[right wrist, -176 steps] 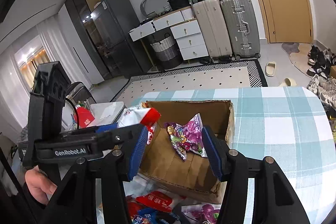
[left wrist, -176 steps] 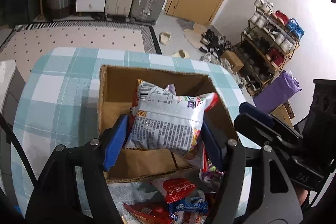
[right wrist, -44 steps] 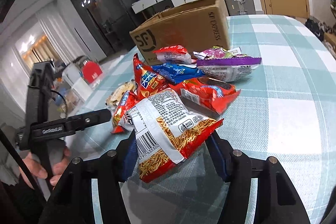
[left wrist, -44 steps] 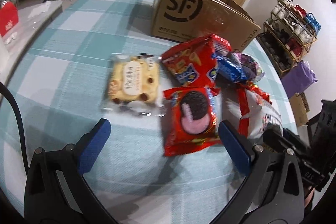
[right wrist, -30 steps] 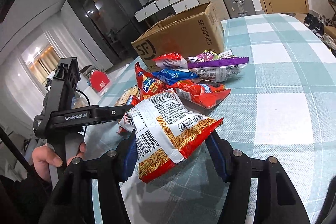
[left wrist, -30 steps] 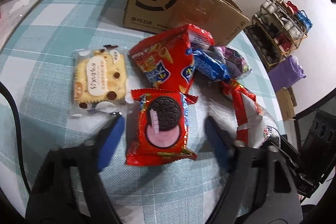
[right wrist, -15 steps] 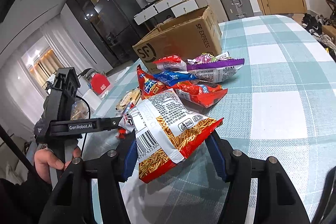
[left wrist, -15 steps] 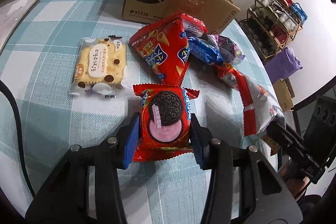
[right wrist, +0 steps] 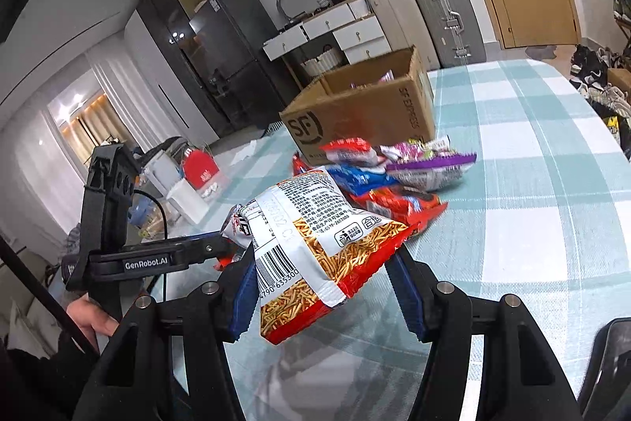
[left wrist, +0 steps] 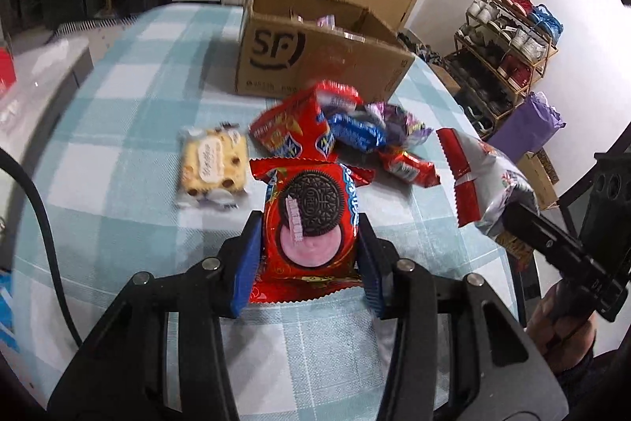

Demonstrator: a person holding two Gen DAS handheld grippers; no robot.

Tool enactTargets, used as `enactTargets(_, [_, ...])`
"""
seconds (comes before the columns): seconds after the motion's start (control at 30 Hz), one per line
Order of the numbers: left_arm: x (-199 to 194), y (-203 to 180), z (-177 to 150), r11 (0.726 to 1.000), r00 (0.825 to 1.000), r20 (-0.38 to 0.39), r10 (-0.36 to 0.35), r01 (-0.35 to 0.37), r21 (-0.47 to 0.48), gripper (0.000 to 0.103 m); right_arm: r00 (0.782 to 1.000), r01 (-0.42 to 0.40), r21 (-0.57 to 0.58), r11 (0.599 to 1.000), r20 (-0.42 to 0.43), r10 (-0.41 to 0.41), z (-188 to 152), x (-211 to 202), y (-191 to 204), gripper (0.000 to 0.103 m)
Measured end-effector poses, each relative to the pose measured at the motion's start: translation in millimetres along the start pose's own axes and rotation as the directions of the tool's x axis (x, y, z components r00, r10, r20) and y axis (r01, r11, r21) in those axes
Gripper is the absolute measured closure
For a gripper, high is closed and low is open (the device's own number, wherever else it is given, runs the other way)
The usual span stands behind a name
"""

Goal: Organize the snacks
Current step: 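Lift both held snacks and carry them over the cardboard box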

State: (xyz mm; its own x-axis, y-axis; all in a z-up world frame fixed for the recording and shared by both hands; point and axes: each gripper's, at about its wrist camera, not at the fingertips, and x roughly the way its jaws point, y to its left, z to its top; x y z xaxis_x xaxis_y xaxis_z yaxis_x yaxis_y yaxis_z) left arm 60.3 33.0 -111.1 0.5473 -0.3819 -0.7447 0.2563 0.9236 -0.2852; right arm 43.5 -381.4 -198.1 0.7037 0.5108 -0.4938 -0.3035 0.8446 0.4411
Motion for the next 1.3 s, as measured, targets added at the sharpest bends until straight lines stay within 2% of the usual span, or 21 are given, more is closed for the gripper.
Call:
enactTargets(0.23, [-35, -14, 4, 0.997, 0.998, 0.066, 0.019, -0.023, 0.070, 0.061, 0.999, -0.021, -0.018, 1.000, 0.033, 0.022, 16, -14, 16, 0.042])
enactTargets(0.53, [-72, -15, 11, 0.996, 0.991, 0.128, 0.021, -0.032, 0.089, 0.061, 0.996, -0.035, -0.030, 0.999, 0.077, 0.038, 37, -34, 33, 0.042])
enactTargets(0.73, [-100, -13, 22, 0.997, 0.988, 0.153, -0.017, 0.004, 0.082, 0.061, 0.992, -0.040, -0.048, 0.998, 0.114, 0.045, 57, -47, 45, 0.042])
enactTargets(0.9, [-111, -3, 41, 0.994, 0.986, 0.122, -0.110, 0.106, 0.040, 0.061, 0.986, -0.066, -0.043, 0.997, 0.151, 0.072, 74, -55, 53, 0.042])
enactTargets(1.03, [-126, 2, 57, 0.991, 0.983, 0.126, -0.131, 0.127, 0.034, 0.061, 0.982, -0.067, -0.069, 0.995, 0.175, 0.079, 91, -64, 61, 0.042])
enactTargets(1.17, [-136, -2, 76, 0.993, 0.983, 0.141, -0.117, 0.112, 0.049, 0.061, 0.975, -0.066, -0.089, 0.994, 0.208, 0.083, 106, -72, 66, 0.042])
enactTargets(1.3, [-140, -8, 97, 0.994, 0.984, 0.150, -0.098, 0.090, 0.060, 0.061, 0.968, -0.083, -0.056, 0.995, 0.231, 0.094, 120, -73, 58, 0.042])
